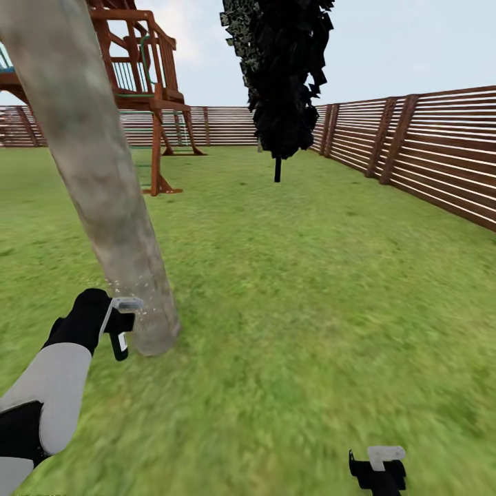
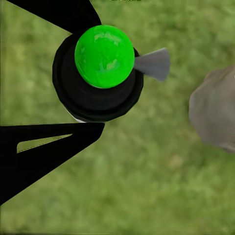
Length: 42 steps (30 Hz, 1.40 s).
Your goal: In the garden, pick up the pesticide atomizer on the floor and spray pesticide onto both trees until each tree trunk is fully covered.
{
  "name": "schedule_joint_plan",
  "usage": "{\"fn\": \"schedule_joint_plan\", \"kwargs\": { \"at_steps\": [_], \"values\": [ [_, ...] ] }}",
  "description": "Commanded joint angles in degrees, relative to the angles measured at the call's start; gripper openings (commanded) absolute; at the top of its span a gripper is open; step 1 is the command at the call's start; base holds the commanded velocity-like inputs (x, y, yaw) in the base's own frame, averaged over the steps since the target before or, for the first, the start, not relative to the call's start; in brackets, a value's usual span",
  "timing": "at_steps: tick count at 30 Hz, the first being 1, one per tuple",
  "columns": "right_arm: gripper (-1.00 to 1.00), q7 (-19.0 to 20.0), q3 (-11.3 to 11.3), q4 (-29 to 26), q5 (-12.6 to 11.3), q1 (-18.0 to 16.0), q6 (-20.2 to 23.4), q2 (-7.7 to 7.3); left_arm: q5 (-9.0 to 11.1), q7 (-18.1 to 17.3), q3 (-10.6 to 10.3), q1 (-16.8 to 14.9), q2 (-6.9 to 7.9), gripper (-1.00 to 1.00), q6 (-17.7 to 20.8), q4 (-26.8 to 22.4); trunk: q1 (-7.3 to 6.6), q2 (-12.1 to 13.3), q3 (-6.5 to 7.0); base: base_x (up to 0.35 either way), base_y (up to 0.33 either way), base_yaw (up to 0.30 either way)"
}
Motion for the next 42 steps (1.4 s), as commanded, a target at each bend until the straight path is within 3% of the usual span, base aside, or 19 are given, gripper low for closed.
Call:
{"fn": "schedule_joint_plan", "kwargs": {
  "at_steps": [1,14,29,42],
  "values": [
    [1.0,0.0,0.0,0.02,0.0,0.0,0.0,0.0,-0.01,0.04,0.05,-0.01,0.05,-1.0,0.0,-0.01,0.0,0.0,0.0,0.256,-0.173,0.276],
    [1.0,0.0,0.0,0.01,0.0,0.0,0.0,0.0,-0.09,0.2,0.09,0.07,-0.01,-1.0,0.0,0.07,0.0,0.0,0.0,0.112,-0.232,0.033],
    [1.0,0.09,0.0,0.03,0.01,0.0,0.0,0.0,-0.09,0.33,0.18,0.16,0.11,-1.0,-0.06,0.07,0.0,0.0,0.0,0.145,-0.236,0.247],
    [1.0,0.0,0.0,0.01,0.0,0.0,0.0,0.0,-0.09,0.42,0.18,0.25,0.16,-1.0,-0.09,0.14,0.0,0.0,0.0,0.058,-0.263,0.006]
  ]
}}
